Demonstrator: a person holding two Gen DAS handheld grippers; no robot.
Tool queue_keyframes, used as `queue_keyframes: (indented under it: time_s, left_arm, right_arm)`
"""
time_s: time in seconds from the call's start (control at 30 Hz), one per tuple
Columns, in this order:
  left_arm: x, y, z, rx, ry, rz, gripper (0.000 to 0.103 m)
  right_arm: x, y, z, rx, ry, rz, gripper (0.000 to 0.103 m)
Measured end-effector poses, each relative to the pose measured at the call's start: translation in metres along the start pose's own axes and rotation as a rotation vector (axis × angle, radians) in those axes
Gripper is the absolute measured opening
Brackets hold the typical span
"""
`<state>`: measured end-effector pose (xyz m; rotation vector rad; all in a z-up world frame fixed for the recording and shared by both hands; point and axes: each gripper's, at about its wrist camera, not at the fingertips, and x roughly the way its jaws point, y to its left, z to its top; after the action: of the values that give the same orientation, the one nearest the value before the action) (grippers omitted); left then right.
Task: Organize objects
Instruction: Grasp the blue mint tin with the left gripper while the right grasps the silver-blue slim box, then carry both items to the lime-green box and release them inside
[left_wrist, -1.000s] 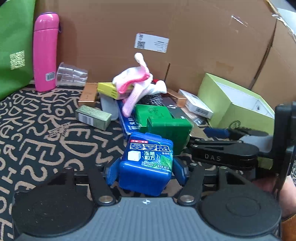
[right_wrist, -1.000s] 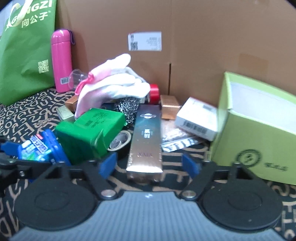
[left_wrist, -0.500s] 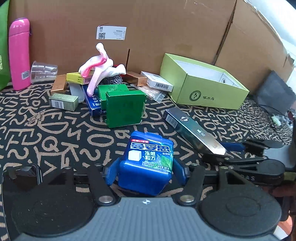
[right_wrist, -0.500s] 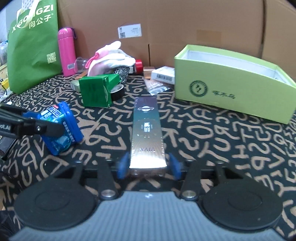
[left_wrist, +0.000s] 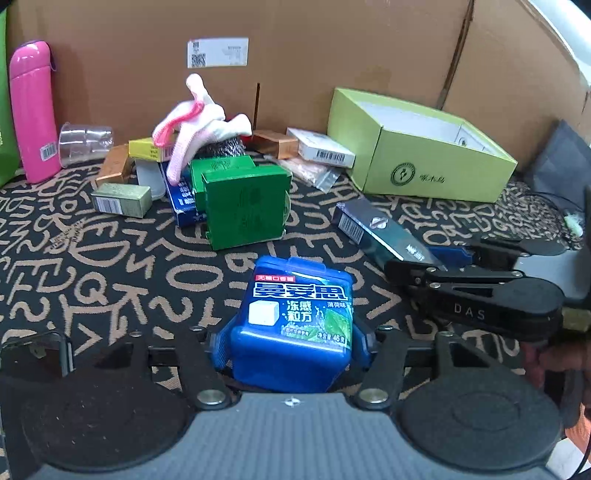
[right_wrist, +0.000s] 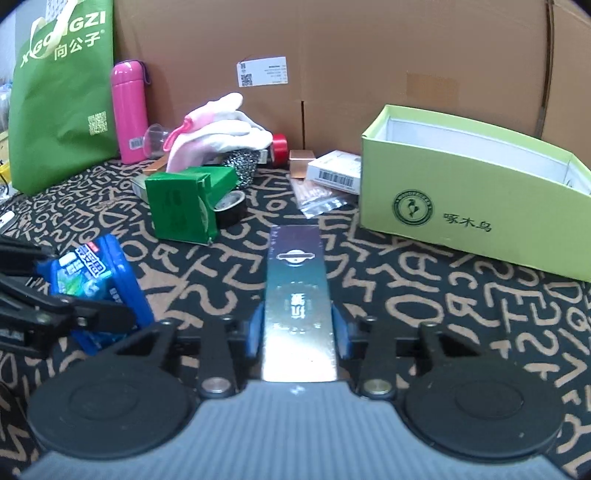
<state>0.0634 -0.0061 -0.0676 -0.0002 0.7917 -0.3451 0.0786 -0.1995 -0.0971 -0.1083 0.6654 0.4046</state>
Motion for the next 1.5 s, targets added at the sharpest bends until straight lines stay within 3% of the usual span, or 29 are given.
queue_keyframes:
  time_s: [0.17, 0.33, 0.47, 0.63, 0.77, 0.87, 1.0, 1.2, 1.27, 1.3, 1.33, 1.37, 1.43, 1.5]
  left_arm:
    - [-0.001, -0.006, 0.007, 0.01, -0.005, -0.024, 0.061]
    - [-0.022, -0.021, 0.032, 0.039, -0.074, -0.134, 0.06]
    - [-0.03, -0.043, 0.071, 0.098, -0.157, -0.193, 0.061]
    - [-0.016, -0.069, 0.127, 0.108, -0.227, -0.229, 0.061]
    - [0.014, -0.087, 0.172, 0.069, -0.252, -0.248, 0.061]
    - [0.045, -0.101, 0.195, 0.06, -0.243, -0.224, 0.061]
    - [0.087, -0.112, 0.21, 0.071, -0.216, -0.175, 0.061]
    - [0.133, -0.112, 0.212, 0.064, -0.153, -0.16, 0.061]
    - [0.143, -0.108, 0.21, 0.031, -0.162, -0.168, 0.076]
    - [0.147, -0.107, 0.21, 0.026, -0.159, -0.164, 0.089]
    - [0.149, -0.107, 0.209, 0.029, -0.163, -0.166, 0.089]
    - [0.15, -0.107, 0.208, 0.035, -0.164, -0.161, 0.089]
    - [0.143, -0.108, 0.207, 0.047, -0.17, -0.163, 0.089]
    - [0.13, -0.105, 0.215, 0.05, -0.2, -0.169, 0.089]
  right_arm:
    - [-0.009, 0.001, -0.005, -0.015, -0.02, -0.002, 0.038]
    - [-0.051, -0.009, 0.002, -0.003, -0.08, 0.02, 0.038]
    - [-0.081, -0.03, 0.026, 0.007, -0.153, -0.017, 0.038]
    - [-0.091, -0.069, 0.07, 0.022, -0.22, -0.128, 0.038]
    - [-0.076, -0.104, 0.102, 0.049, -0.241, -0.228, 0.038]
    - [-0.048, -0.132, 0.12, 0.087, -0.204, -0.276, 0.038]
    - [-0.007, -0.162, 0.129, 0.156, -0.134, -0.271, 0.038]
    - [0.034, -0.185, 0.127, 0.2, -0.077, -0.248, 0.038]
    - [0.047, -0.189, 0.126, 0.192, -0.055, -0.251, 0.038]
    - [0.055, -0.191, 0.124, 0.185, -0.037, -0.252, 0.042]
    - [0.062, -0.193, 0.123, 0.179, -0.017, -0.248, 0.057]
    - [0.067, -0.195, 0.121, 0.179, 0.007, -0.252, 0.062]
    - [0.069, -0.199, 0.12, 0.168, 0.024, -0.274, 0.062]
    - [0.055, -0.2, 0.121, 0.165, -0.013, -0.282, 0.066]
